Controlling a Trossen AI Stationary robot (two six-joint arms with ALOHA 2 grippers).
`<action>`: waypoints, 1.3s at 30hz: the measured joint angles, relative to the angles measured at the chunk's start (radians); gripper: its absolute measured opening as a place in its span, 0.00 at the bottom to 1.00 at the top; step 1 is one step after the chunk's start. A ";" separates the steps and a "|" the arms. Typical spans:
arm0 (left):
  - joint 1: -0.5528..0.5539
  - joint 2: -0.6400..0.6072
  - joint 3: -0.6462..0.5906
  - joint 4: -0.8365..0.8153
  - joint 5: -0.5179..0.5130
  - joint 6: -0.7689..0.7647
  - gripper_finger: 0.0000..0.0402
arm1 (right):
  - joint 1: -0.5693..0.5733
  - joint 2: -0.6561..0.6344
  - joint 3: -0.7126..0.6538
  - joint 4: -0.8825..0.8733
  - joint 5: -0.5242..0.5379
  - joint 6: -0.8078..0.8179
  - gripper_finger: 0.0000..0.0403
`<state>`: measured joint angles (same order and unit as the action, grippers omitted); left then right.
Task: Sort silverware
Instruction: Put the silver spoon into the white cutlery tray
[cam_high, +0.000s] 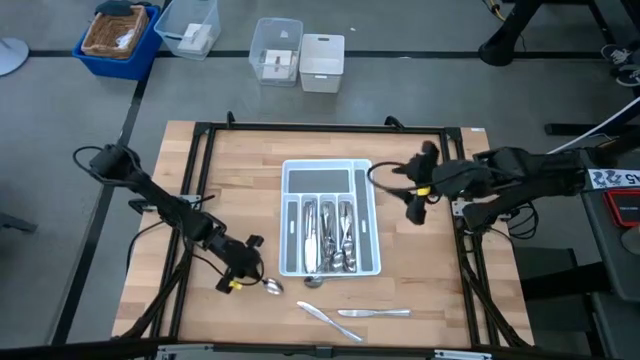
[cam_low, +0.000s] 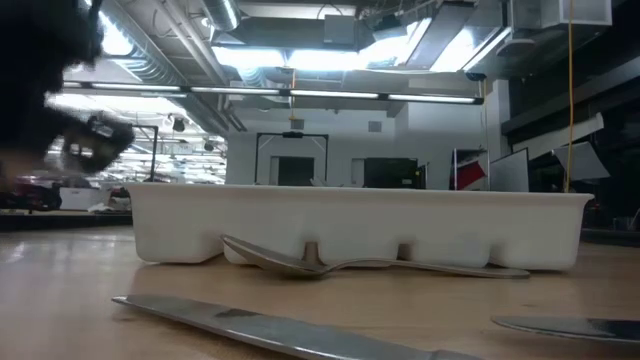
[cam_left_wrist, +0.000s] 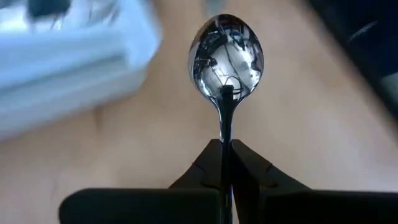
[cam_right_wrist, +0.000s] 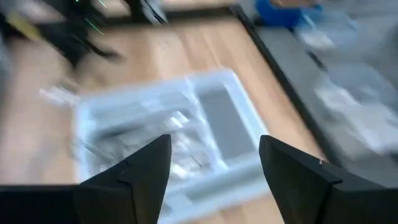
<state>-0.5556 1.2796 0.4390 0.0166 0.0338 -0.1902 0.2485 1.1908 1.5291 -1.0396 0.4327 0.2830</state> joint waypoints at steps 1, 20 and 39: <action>0.000 -0.008 0.016 -0.001 0.021 0.006 0.01 | 0.000 -0.001 0.000 -0.055 0.026 0.007 0.62; 0.342 0.086 0.368 0.197 -0.168 0.960 0.01 | 0.000 0.008 -0.062 -0.337 0.042 0.211 0.62; 0.515 0.564 0.587 0.306 0.101 1.755 0.04 | 0.000 0.010 -0.346 0.082 -0.132 0.349 0.62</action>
<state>-0.0410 1.8433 1.0256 0.3227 0.1352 1.5647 0.2485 1.2007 1.1828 -0.9574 0.3002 0.6319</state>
